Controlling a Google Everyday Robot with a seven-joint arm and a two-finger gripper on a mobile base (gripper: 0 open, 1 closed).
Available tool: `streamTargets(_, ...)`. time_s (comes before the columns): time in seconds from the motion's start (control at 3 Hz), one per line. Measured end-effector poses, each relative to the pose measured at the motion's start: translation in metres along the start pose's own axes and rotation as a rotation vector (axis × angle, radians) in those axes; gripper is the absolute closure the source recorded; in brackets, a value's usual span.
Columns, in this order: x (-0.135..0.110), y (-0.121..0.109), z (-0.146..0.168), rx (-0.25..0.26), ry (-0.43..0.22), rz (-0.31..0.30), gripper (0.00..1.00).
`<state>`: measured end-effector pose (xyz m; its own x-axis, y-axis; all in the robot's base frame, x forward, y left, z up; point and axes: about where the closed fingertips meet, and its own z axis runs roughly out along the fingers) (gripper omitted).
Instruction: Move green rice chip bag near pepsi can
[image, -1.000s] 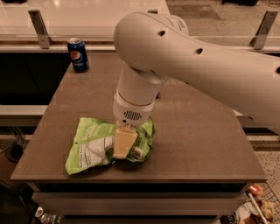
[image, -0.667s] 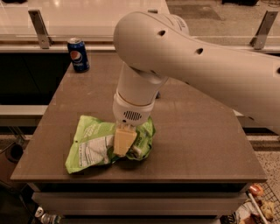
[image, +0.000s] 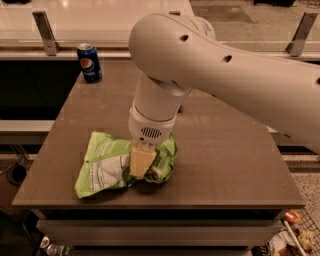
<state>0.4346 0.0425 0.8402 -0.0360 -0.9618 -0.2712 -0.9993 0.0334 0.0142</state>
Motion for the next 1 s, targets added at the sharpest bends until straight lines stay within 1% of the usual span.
streamTargets(0.33,0.007,-0.01,-0.007,0.004,0.003,0.037,1.0)
streamTargets(0.67,0.027,-0.034,-0.027,0.044,-0.015,0.108,1.0)
streamTargets(1.0,0.046,-0.064,-0.052,0.126,-0.04,0.14,1.0)
